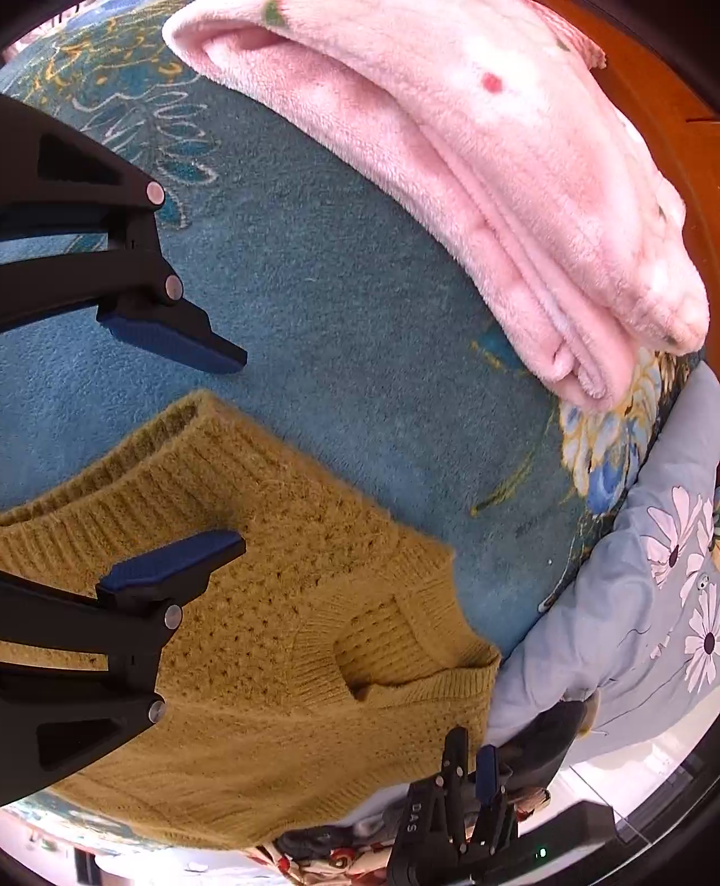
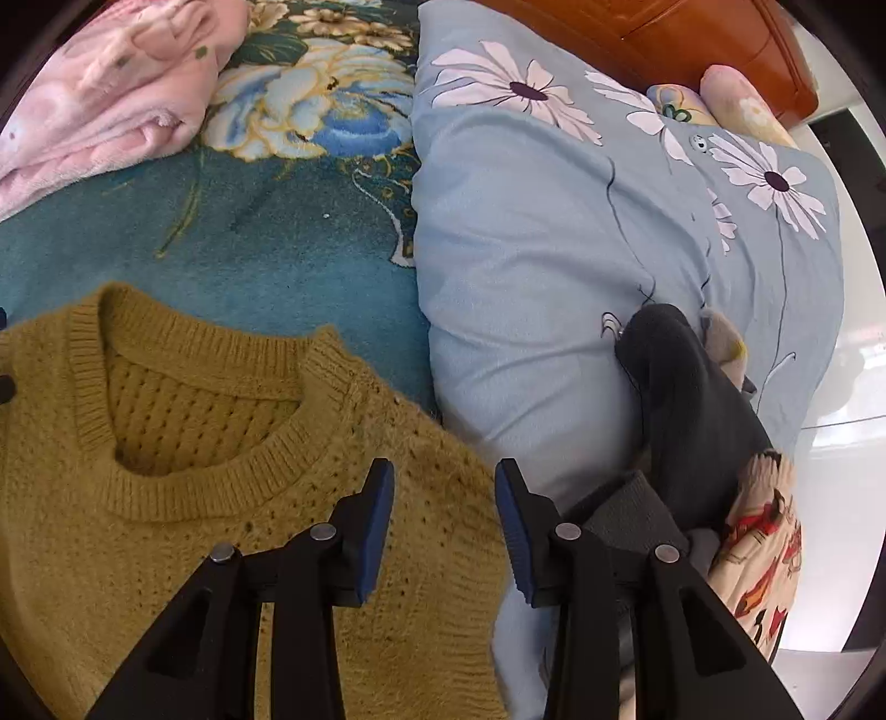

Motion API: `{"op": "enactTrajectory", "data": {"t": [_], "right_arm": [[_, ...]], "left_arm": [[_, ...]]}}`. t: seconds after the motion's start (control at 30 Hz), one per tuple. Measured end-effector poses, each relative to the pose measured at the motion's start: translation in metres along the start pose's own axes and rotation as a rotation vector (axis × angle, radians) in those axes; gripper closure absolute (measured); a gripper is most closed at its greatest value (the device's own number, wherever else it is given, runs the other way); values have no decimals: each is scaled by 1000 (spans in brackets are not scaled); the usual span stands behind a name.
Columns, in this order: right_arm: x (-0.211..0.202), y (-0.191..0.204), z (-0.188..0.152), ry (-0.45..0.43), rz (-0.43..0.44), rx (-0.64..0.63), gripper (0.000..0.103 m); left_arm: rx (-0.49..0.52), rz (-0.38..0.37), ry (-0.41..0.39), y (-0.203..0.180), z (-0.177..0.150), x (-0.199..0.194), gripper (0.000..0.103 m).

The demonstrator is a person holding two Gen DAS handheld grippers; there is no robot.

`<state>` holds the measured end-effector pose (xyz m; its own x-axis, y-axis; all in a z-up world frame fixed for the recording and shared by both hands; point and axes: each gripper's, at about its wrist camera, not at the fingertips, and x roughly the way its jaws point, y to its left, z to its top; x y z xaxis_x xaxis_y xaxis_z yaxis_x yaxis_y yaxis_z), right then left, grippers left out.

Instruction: Fold clothes

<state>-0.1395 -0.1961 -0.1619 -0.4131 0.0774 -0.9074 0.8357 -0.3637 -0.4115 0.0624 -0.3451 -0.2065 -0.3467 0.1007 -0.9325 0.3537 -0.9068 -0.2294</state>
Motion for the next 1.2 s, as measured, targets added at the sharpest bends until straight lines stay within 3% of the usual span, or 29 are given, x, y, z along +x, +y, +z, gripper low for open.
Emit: {"op": "enactTrajectory", "data": {"t": [0.07,0.2,0.27,0.3,0.33,0.37,0.57,0.73,0.93,1.07,1.2], "right_arm": [[13,10,4,47,-23,-73,61],[25,22,7,90,-75,-153,61],[25,21,7,112,-61,-132,62],[25,19,6,129,-60,-119,68],[25,18,5,146,-59,-107,85],[22,17,3,154,-63,-98,93],[-26,-7,-29,26,-80,54,96],[-80,-39,-96,-100,-86,244,96],[-138,-37,-220,-199,-86,429,96],[-144,-32,-297,-183,-91,538,96],[-120,-30,-364,-118,-56,723,98]], "left_arm": [[6,10,2,-1,1,2,44],[29,12,1,-9,0,2,84],[44,21,-14,-15,-2,-4,90],[51,24,-22,-17,-3,-7,91],[53,24,-35,-19,-5,-12,91],[50,14,-51,-20,-6,-19,91],[28,-94,-182,-36,-22,-87,91],[94,-187,-282,-71,-54,-147,91],[218,-350,-304,-137,-125,-198,91],[347,-418,-227,-191,-171,-192,91],[446,-369,-65,-237,-209,-153,91]]}}
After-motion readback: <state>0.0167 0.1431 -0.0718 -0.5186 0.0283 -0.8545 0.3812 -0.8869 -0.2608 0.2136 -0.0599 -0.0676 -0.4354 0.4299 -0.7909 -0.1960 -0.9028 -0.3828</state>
